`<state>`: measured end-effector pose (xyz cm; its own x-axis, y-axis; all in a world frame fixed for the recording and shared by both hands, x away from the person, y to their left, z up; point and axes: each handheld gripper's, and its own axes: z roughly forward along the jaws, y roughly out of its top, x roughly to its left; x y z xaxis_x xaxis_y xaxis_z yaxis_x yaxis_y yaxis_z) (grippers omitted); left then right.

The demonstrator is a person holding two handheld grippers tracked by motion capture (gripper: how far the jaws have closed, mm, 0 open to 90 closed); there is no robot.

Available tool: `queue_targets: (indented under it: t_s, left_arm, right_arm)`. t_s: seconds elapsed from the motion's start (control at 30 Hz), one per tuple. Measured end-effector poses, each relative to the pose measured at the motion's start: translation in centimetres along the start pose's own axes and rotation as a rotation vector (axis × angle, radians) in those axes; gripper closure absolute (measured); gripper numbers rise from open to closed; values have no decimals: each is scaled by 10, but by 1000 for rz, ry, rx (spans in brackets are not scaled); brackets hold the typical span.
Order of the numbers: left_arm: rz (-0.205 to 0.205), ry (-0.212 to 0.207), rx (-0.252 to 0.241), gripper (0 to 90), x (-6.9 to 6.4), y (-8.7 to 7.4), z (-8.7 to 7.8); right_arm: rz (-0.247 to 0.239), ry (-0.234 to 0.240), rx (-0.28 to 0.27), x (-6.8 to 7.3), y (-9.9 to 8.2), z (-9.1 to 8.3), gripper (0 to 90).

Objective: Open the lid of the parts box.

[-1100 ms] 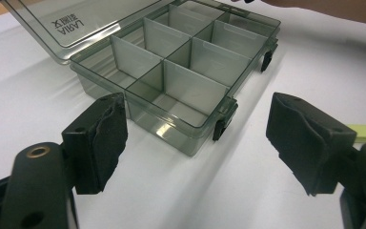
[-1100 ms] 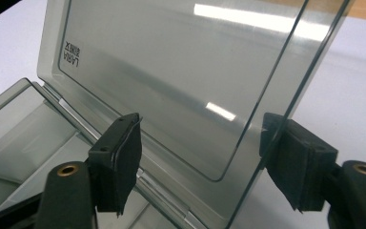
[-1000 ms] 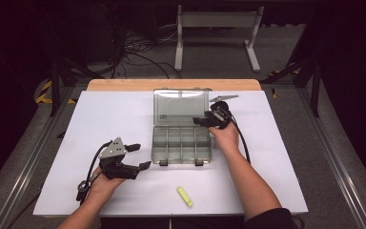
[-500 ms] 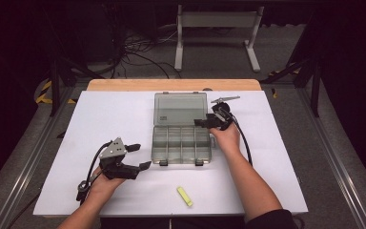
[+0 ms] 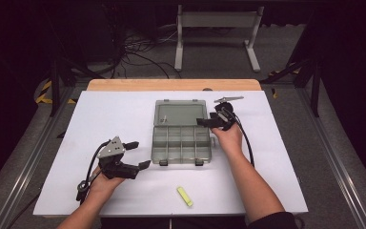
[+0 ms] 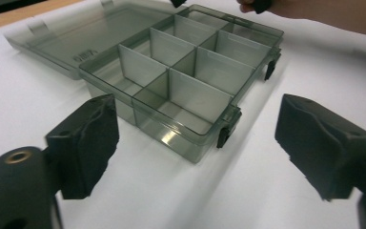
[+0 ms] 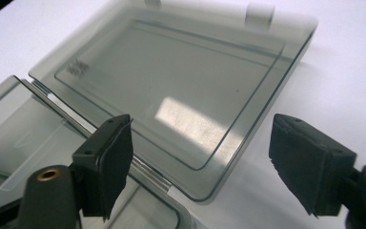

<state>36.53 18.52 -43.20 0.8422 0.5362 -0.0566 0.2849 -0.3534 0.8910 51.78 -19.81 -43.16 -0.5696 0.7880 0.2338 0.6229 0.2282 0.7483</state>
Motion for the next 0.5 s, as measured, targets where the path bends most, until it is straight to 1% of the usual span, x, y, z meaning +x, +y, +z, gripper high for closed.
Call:
queue_targets:
  t_s: [0.07, 0.17, 0.2, 0.23, 0.27, 0.3, 0.33, 0.43, 0.47, 0.5]
  left_arm:
    - [-1, 3, -19, 111, 1, 1, 0]
    - [6, -1, -60, 81, 1, 3, -1]
    - [6, -10, -74, 74, 1, 5, -1]
    - [6, -10, -74, 68, 1, 5, -1]
    - [17, -28, -92, 63, 1, 8, -1]
    - [17, -28, -92, 55, 1, 8, -1]
    - [28, -43, -97, 50, -2, 12, 0]
    - [58, -47, -97, 26, -6, 18, 4]
    - [58, -47, -97, 15, -6, 18, 4]
    - [73, -50, -88, 15, -8, 20, 6]
  right_arm:
    - [-6, -3, -21, 2, 0, -8, 218]
    - [-35, -3, -58, 10, 0, -23, 204]
    - [-44, 0, -65, 13, 0, -29, 199]
    - [-58, 7, -77, 16, -1, -35, 196]
    - [-72, 10, -95, 20, -2, -41, 193]
    - [-72, 10, -95, 20, -2, -41, 193]
    - [-106, 18, -128, 28, -5, -56, 187]
    - [-146, 26, -161, 37, -10, -75, 177]
    - [-146, 26, -161, 37, -10, -75, 177]
    - [-156, 31, -171, 40, -12, -81, 173]
